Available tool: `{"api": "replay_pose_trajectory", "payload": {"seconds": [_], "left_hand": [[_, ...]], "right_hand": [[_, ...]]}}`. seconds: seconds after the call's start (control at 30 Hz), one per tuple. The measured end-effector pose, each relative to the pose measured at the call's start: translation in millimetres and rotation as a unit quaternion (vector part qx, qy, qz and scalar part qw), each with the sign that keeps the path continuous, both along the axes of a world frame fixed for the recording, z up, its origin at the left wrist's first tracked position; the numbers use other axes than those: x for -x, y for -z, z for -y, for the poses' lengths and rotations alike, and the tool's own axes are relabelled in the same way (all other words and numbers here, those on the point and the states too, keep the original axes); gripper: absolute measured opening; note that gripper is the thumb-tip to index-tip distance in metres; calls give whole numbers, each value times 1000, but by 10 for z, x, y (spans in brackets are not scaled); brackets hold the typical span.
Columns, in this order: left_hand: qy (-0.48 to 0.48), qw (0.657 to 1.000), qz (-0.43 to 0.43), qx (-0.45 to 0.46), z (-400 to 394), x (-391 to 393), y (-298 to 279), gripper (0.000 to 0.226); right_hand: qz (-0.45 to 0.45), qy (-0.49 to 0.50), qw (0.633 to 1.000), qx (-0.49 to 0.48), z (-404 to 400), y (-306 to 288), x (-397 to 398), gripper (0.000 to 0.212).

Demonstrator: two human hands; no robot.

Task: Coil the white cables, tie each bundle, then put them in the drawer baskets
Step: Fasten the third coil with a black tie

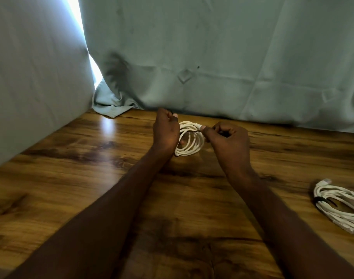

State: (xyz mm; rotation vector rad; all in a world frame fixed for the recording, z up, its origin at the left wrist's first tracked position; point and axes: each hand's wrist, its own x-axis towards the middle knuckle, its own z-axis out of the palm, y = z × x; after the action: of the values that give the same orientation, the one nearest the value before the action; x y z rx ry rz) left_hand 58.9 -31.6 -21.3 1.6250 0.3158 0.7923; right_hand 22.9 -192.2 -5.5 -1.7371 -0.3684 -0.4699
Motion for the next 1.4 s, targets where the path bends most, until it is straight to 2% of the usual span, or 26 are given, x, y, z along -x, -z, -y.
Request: {"api": "replay_pose_trajectory", "payload": {"seconds": [0.07, 0.13, 0.2, 0.3, 0.37, 0.47, 0.5, 0.57, 0.8, 0.97, 1.07, 1.2, 1.4], "left_hand": [[42, 998, 30, -20, 45, 37, -20, 5], [80, 990, 78, -83, 117, 82, -38, 1], [102, 977, 109, -152, 189, 128, -47, 4], [116, 962, 118, -218, 302, 185, -49, 5], [139, 960, 104, -220, 371, 226, -57, 6], [184, 969, 62, -151, 421, 274, -72, 9], [193, 968, 62, -148, 427, 279, -71, 10], [203, 959, 76, -185, 440, 302, -69, 9], [188, 935, 109, -280, 440, 360, -69, 11], [167, 926, 125, -315, 349, 343, -70, 21], [173, 922, 119, -326, 318, 334, -69, 19], [124, 931, 107, -326, 282, 250, -42, 14], [83, 950, 98, -284, 245, 216, -21, 14]], "right_hand": [[28, -27, 998, -42, -1, -41, 18, 24], [-17, -88, 988, -130, 19, -100, 48, 20], [-85, -150, 962, -213, 55, -151, 64, 22], [-125, -195, 928, -292, 124, -200, 38, 29], [-135, -205, 912, -328, 159, -223, 21, 25], [-144, -227, 891, -367, 200, -231, -25, 14], [-151, -241, 881, -377, 204, -231, -39, 11], [-165, -255, 872, -384, 205, -216, -66, 17], [-158, -174, 903, -358, 274, -204, -113, 27], [-169, -119, 923, -324, 313, -207, -116, 16], [-164, -102, 925, -326, 329, -228, -135, 15], [-148, -58, 925, -344, 407, -277, -178, 10], [-112, -44, 944, -308, 406, -281, -177, 7]]}}
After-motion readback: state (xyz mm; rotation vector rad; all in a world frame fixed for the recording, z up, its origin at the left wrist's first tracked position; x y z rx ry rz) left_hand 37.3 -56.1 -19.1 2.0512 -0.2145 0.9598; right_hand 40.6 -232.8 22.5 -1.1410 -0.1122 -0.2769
